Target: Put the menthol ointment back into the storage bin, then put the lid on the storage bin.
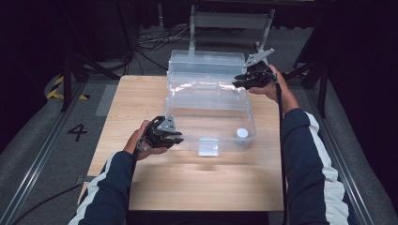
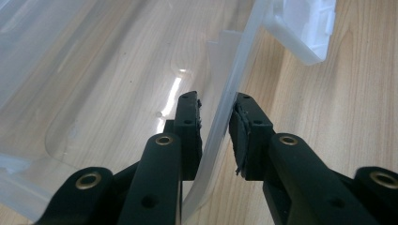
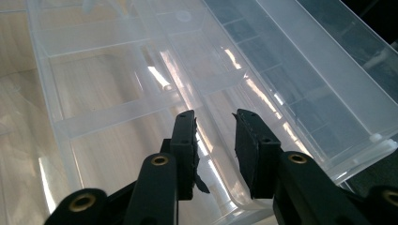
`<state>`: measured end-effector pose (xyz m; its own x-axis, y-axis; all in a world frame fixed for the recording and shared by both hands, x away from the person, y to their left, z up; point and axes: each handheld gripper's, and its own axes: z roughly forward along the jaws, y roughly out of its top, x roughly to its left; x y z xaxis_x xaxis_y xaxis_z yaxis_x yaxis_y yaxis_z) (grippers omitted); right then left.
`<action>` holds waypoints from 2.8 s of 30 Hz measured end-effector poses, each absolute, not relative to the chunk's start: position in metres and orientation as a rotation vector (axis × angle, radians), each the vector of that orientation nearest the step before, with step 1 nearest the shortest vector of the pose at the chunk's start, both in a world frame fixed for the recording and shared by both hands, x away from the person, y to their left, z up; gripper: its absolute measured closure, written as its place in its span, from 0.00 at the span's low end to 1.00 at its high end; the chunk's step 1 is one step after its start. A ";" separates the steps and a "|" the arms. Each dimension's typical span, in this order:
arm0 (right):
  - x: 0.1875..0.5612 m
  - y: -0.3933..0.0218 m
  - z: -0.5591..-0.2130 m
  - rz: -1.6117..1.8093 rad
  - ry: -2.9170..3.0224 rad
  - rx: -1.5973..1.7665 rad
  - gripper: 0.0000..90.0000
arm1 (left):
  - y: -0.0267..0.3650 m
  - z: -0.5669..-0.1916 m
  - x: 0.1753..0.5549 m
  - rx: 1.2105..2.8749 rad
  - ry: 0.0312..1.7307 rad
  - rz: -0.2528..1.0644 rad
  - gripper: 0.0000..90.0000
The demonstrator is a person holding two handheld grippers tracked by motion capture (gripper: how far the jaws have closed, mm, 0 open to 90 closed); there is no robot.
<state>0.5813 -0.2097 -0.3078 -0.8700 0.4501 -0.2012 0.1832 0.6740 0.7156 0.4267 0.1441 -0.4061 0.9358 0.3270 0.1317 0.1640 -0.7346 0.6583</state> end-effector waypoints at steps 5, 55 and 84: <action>0.585 -0.210 -0.307 1.056 2.553 0.532 0.79 | 0.140 -0.407 0.425 2.416 0.345 0.327 0.82; 0.568 -0.173 -0.282 0.490 2.662 0.212 0.93 | 0.138 -0.408 0.425 2.398 0.388 0.303 0.81; 0.545 -0.176 -0.275 0.542 2.646 0.139 0.96 | 0.131 -0.413 0.424 2.395 0.404 0.283 0.79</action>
<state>0.5451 -0.1760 -0.2751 -0.9009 0.1808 -0.3945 0.0111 0.9184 0.3955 0.4242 0.1312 -0.4130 0.9281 0.3602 0.0942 0.2119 -0.7190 0.6619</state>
